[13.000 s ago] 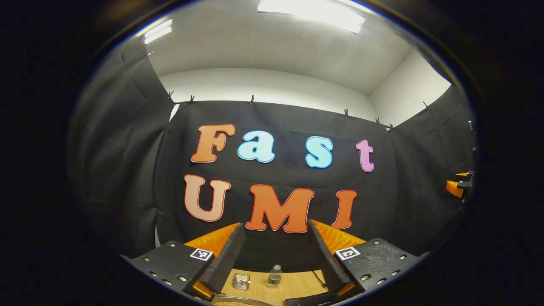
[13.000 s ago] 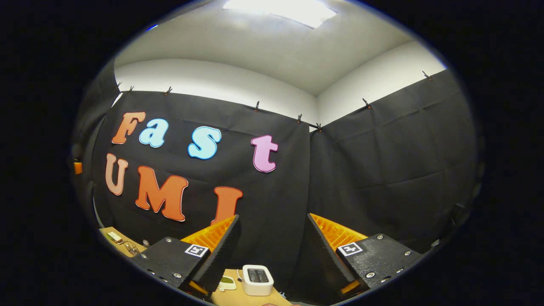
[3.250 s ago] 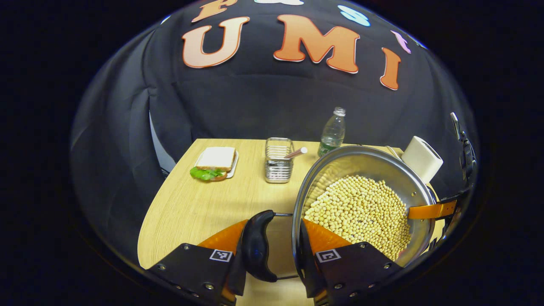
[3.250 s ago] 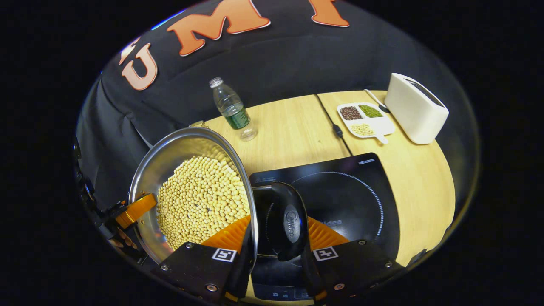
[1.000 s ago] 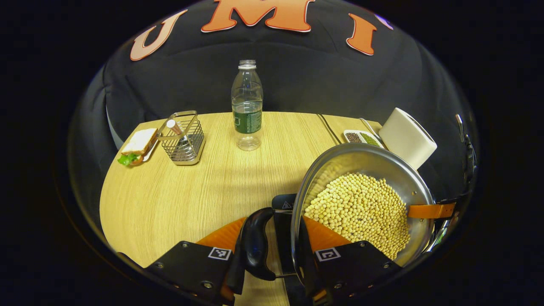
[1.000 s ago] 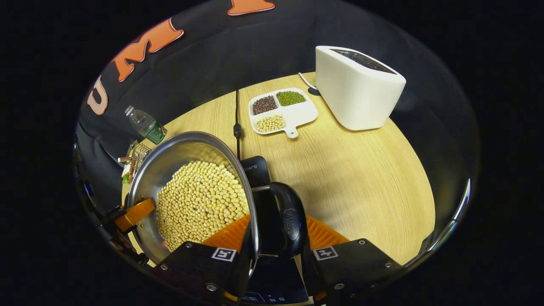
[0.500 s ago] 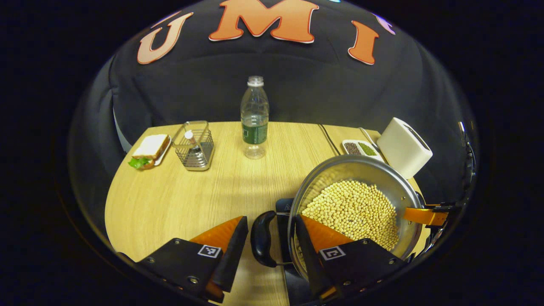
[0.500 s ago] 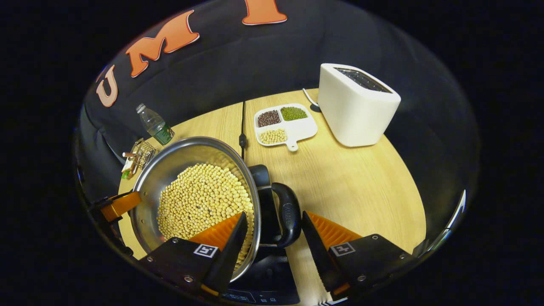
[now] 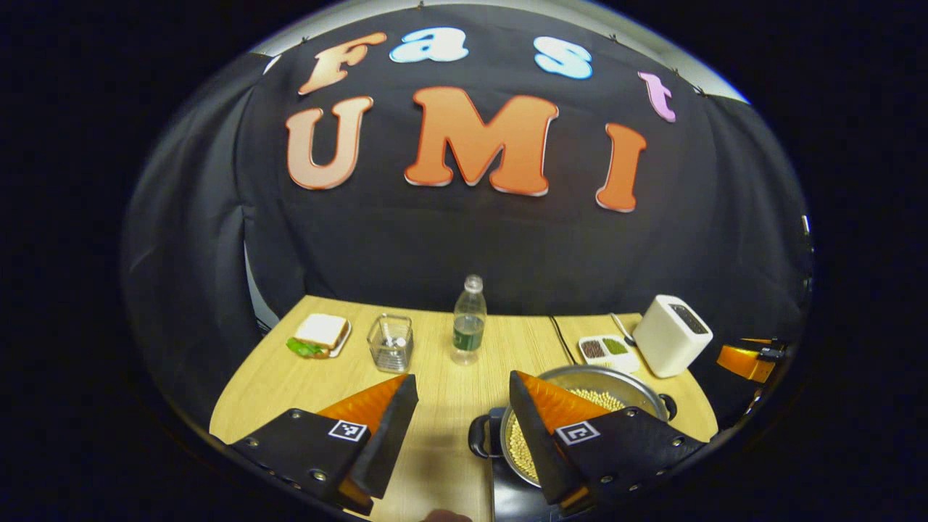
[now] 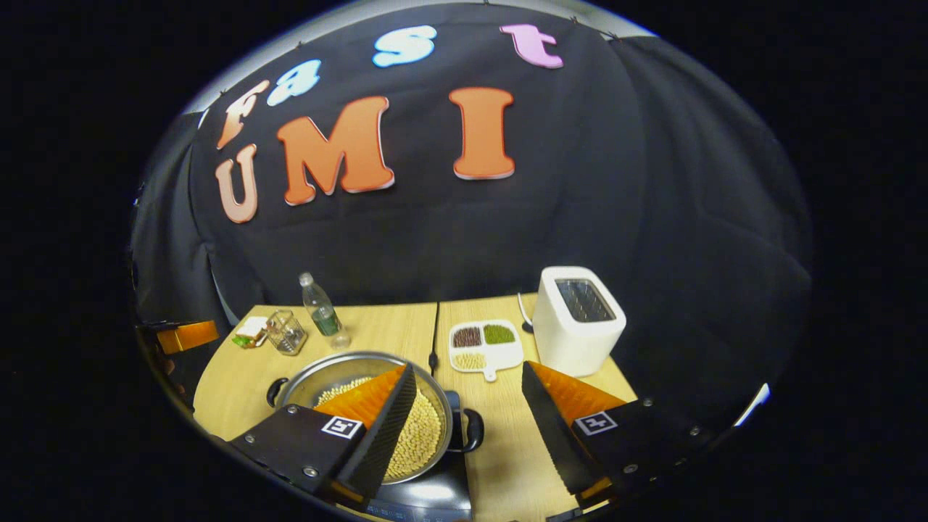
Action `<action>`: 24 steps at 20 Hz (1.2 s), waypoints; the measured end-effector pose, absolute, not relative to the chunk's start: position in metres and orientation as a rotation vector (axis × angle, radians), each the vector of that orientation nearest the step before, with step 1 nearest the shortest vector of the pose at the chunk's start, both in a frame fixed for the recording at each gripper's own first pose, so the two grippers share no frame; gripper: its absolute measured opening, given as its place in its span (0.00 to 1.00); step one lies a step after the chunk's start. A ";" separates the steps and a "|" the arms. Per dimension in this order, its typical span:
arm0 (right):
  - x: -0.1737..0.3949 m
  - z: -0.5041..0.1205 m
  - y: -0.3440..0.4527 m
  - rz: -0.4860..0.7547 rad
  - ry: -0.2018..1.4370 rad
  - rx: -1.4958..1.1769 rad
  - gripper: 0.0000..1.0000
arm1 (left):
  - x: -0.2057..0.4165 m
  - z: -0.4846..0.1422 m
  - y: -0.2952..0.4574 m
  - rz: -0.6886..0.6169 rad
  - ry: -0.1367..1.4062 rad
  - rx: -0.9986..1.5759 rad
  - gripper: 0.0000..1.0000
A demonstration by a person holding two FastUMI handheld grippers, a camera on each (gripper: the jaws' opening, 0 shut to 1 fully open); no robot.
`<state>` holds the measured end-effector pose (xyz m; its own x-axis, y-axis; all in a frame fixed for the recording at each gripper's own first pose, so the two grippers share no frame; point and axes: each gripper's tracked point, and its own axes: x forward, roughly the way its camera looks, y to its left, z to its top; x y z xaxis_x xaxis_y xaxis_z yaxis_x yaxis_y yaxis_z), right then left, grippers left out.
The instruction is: First push the handle of the pot to place it horizontally, then grasp the pot with both hands and set it on the induction cooktop.
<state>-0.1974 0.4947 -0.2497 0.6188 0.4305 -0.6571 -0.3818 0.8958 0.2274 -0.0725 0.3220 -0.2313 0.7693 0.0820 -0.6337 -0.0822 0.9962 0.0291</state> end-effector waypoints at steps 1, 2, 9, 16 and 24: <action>-0.189 -0.230 0.493 0.472 0.724 0.059 0.92 | -0.070 -0.208 0.326 0.097 0.649 -0.003 0.79; -0.185 -0.213 0.492 0.475 0.675 0.051 0.92 | -0.067 -0.184 0.329 0.102 0.605 -0.018 0.78; -0.158 -0.089 0.488 0.511 0.401 0.088 0.92 | -0.059 -0.003 0.365 0.145 0.264 -0.055 0.75; -0.149 0.004 0.495 0.548 0.200 0.098 0.94 | -0.089 0.129 0.383 0.183 0.014 -0.008 0.75; -0.131 0.068 0.478 0.498 0.061 0.073 0.94 | -0.124 0.223 0.399 0.260 -0.172 0.131 0.74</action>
<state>-0.1307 0.4784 0.0678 0.8766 0.4795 -0.0405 -0.4751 0.8758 0.0849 -0.1237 0.3985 0.2227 0.9519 0.2441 0.1854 -0.2663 0.9580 0.1062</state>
